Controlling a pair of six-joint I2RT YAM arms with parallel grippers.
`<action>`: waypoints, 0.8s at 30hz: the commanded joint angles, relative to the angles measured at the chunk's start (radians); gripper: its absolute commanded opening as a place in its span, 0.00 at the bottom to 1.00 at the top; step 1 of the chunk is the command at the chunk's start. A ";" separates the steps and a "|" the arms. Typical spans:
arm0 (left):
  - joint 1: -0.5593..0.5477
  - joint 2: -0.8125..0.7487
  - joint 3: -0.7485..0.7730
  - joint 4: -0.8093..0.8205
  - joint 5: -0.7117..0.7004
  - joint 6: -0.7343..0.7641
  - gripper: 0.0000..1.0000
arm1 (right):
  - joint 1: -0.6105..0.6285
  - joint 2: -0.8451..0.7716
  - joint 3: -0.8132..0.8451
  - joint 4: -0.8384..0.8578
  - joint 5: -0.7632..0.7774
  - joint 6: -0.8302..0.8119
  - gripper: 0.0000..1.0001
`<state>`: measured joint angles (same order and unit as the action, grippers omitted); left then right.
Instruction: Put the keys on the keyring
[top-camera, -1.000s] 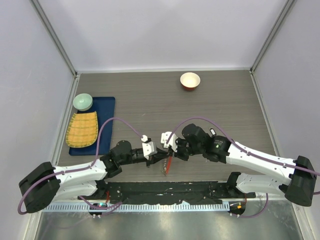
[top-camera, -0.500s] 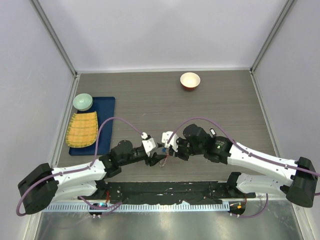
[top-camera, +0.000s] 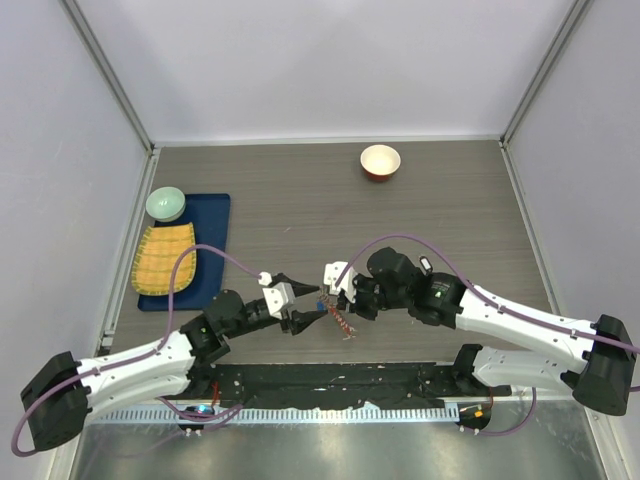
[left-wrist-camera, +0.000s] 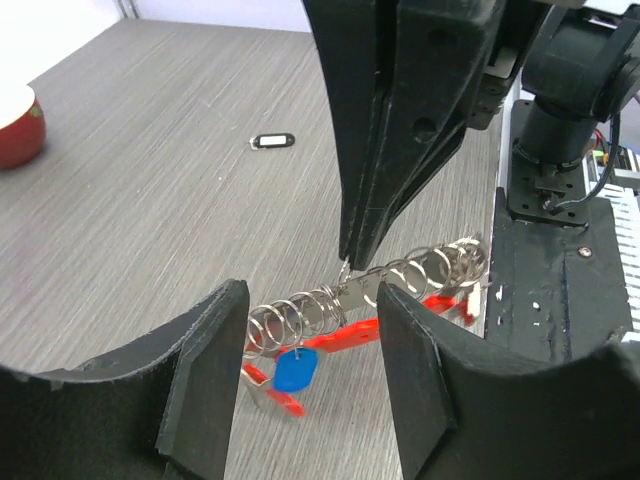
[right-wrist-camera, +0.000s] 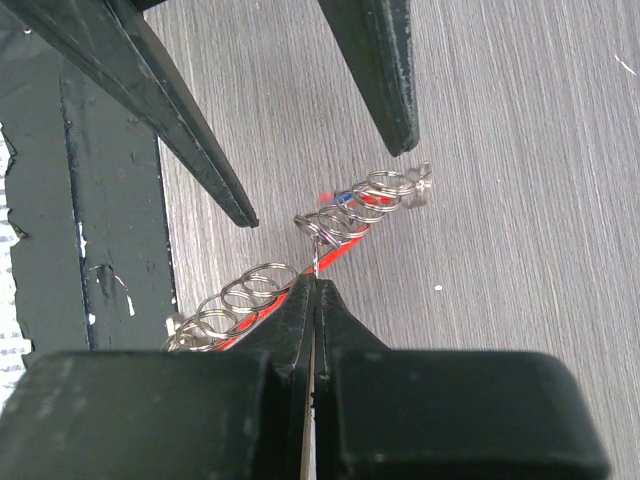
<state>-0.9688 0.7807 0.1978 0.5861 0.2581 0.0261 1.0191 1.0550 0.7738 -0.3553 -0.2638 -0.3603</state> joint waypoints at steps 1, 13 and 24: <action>0.001 -0.012 0.003 0.053 0.052 -0.003 0.54 | 0.003 -0.020 0.016 0.072 -0.014 0.011 0.01; -0.001 0.196 0.084 0.132 0.118 -0.011 0.36 | 0.004 -0.023 0.013 0.072 -0.018 0.012 0.01; -0.001 0.141 0.083 0.097 0.087 0.023 0.43 | 0.004 -0.020 0.010 0.075 -0.018 0.012 0.01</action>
<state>-0.9688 0.9554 0.2459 0.6540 0.3439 0.0204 1.0191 1.0550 0.7734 -0.3450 -0.2710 -0.3595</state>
